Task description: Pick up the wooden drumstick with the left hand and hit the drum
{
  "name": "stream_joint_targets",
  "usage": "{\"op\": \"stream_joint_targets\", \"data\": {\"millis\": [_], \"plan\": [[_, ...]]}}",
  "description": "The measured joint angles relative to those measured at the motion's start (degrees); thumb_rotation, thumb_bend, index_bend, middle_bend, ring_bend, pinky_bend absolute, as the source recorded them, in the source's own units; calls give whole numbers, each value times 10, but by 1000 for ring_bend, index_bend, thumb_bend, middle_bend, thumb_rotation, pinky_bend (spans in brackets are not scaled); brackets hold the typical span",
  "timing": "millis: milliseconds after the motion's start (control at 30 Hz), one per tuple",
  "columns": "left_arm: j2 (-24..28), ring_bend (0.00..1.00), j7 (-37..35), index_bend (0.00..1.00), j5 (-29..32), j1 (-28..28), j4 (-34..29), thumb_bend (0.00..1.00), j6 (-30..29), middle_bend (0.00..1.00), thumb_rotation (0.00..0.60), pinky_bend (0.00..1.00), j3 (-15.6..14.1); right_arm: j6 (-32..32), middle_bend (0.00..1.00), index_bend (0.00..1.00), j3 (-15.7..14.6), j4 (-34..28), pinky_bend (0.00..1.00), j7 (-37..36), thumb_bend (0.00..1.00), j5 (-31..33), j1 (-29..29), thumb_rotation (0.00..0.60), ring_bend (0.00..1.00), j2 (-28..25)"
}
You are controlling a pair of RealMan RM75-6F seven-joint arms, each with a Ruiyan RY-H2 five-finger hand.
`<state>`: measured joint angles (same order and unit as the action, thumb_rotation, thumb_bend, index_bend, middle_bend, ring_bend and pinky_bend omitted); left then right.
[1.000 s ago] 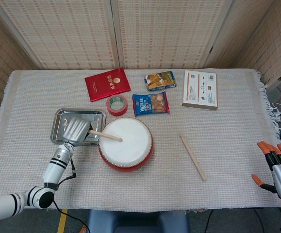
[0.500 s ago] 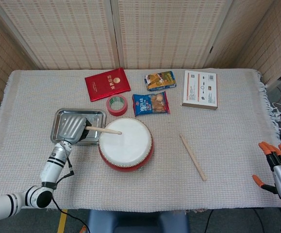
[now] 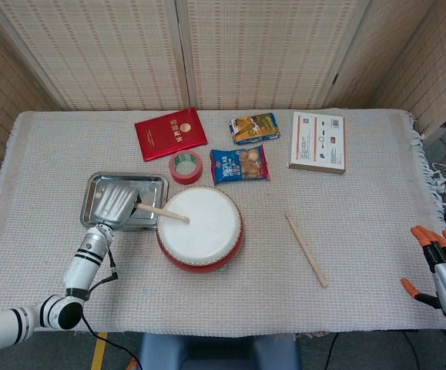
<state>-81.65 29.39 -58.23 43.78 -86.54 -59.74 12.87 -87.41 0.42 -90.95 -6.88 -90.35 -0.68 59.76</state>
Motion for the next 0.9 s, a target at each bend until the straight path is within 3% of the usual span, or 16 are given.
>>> {"op": "stream_joint_targets", "data": {"millis": [133, 233, 300, 433, 533, 633, 900], "plan": [[4, 1000, -105, 1000, -3, -3, -4, 732, 3, 1000, 600, 1000, 2, 1, 65, 15, 0, 1, 0, -1, 229, 1, 0, 600, 0, 1], [0, 1000, -139, 1000, -7, -2, 2, 732, 5, 1000, 600, 1000, -5, 3, 65, 15, 0, 2, 0, -1, 229, 1, -1, 600, 0, 1], [-5, 1000, -132, 1000, -10, -1, 9, 732, 6, 1000, 600, 1000, -12, 3, 65, 15, 1, 2, 0, -1, 229, 2, -1, 600, 0, 1], [-20, 999, -50, 1000, -17, 2, 31, 732, 2, 1000, 600, 1000, -25, 4, 65, 15, 0, 2, 0, -2, 229, 2, -1, 600, 0, 1], [-22, 999, 8, 1000, -15, 0, 33, 732, -1, 1000, 600, 1000, -23, 1, 65, 15, 0, 2, 0, -2, 229, 2, 0, 600, 0, 2], [-17, 998, 14, 1000, -9, -3, 26, 731, -2, 1000, 600, 1000, -12, 1, 65, 15, 0, 3, 0, -3, 229, 2, 1, 600, 0, 3], [-8, 997, -144, 1000, 21, -9, 49, 730, 6, 1000, 600, 1000, 31, 0, 65, 15, 0, 6, 0, -6, 229, 1, 2, 600, 0, 5]]}}
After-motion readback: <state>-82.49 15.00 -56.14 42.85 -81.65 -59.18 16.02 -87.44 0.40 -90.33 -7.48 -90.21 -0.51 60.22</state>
